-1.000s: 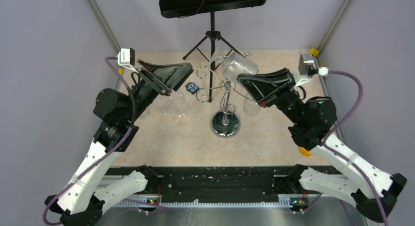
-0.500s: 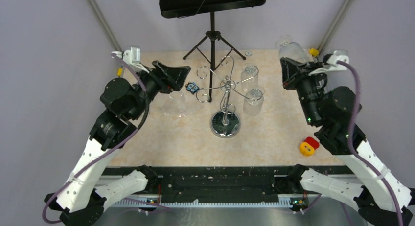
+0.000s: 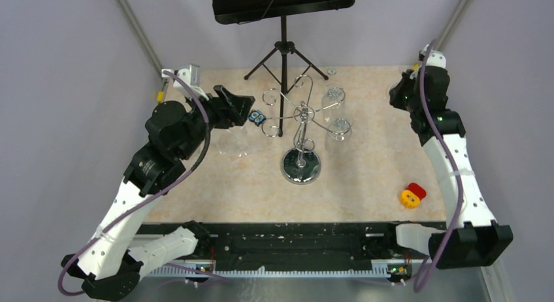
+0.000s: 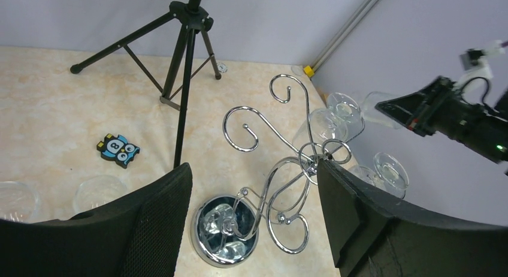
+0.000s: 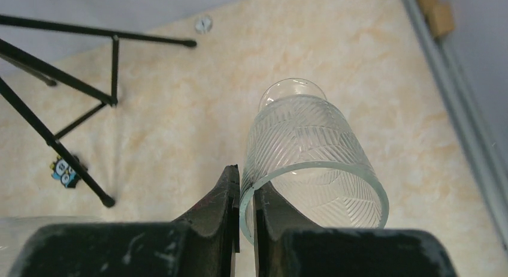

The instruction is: Take the wine glass off the wine glass rack

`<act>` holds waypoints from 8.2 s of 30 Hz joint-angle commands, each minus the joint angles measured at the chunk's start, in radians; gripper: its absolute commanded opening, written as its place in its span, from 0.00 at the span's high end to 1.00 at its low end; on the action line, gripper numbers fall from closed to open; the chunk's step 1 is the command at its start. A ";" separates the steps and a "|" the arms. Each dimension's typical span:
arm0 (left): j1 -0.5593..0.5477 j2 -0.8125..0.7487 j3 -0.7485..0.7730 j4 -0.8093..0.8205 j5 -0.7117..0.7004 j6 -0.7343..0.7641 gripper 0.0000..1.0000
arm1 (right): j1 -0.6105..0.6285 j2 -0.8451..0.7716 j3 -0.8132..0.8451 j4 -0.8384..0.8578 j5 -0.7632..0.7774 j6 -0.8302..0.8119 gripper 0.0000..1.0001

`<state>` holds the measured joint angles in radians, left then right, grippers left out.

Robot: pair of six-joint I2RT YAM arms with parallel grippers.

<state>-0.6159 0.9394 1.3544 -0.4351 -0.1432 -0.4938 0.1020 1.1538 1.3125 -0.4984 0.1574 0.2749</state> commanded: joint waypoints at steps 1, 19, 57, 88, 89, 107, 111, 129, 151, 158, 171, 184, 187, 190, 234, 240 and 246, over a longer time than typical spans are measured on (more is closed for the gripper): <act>0.002 -0.042 0.035 -0.010 0.003 0.029 0.21 | -0.050 0.082 0.038 -0.058 -0.289 0.087 1.00; 0.002 -0.067 -0.016 -0.016 0.045 0.041 0.20 | -0.012 0.279 -0.174 -0.031 -0.365 0.105 1.00; 0.002 -0.083 -0.055 0.001 0.051 0.033 0.19 | 0.082 0.101 -0.112 -0.017 -0.312 0.147 0.57; 0.002 -0.089 -0.079 0.085 0.090 0.014 0.19 | 0.083 -0.255 -0.208 0.164 -0.636 0.653 0.48; 0.003 -0.088 -0.080 0.085 0.091 0.013 0.19 | 0.082 -0.260 -0.209 0.163 -0.641 0.658 0.48; 0.003 -0.118 -0.089 0.082 0.067 0.033 0.19 | 0.086 -0.280 -0.270 0.237 -0.739 0.743 0.64; 0.002 -0.123 -0.093 0.080 0.045 0.043 0.18 | 0.090 -0.279 -0.260 0.235 -0.747 0.744 0.69; 0.003 -0.132 -0.083 0.070 0.002 0.072 0.18 | 0.092 -0.275 -0.252 0.250 -0.855 0.755 0.78; 0.003 -0.155 -0.084 0.059 -0.037 0.096 0.18 | 0.092 -0.216 -0.166 0.110 -0.824 0.643 1.00; 0.003 -0.157 -0.089 0.071 -0.038 0.095 0.18 | 0.092 -0.252 -0.154 0.166 -0.759 0.738 1.00; 0.003 -0.141 -0.096 0.084 -0.024 0.082 0.18 | 0.092 -0.294 -0.091 0.072 -0.782 0.722 1.00; 0.004 -0.135 -0.101 0.088 -0.016 0.069 0.18 | 0.092 -0.305 -0.114 0.042 -0.848 0.662 1.00; 0.003 -0.135 -0.102 0.089 -0.016 0.067 0.18 | 0.093 -0.300 -0.119 0.069 -0.885 0.668 1.00; 0.002 -0.134 -0.101 0.093 -0.016 0.066 0.18 | 0.098 -0.297 -0.139 0.115 -0.908 0.693 1.00; 0.003 -0.008 -0.060 0.161 0.405 -0.039 0.16 | 0.186 -0.332 -0.176 0.169 -0.386 0.796 1.00; 0.003 0.078 -0.081 0.369 0.634 -0.214 0.12 | 0.186 -0.375 -0.128 0.124 -0.405 0.752 1.00; -0.004 0.171 -0.085 0.588 0.765 -0.396 0.11 | 0.186 -0.421 -0.072 0.120 -0.438 0.683 1.00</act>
<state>-0.6159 1.0752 1.2495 -0.0753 0.4877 -0.7395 0.2806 0.7868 1.1370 -0.4664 -0.2440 1.0035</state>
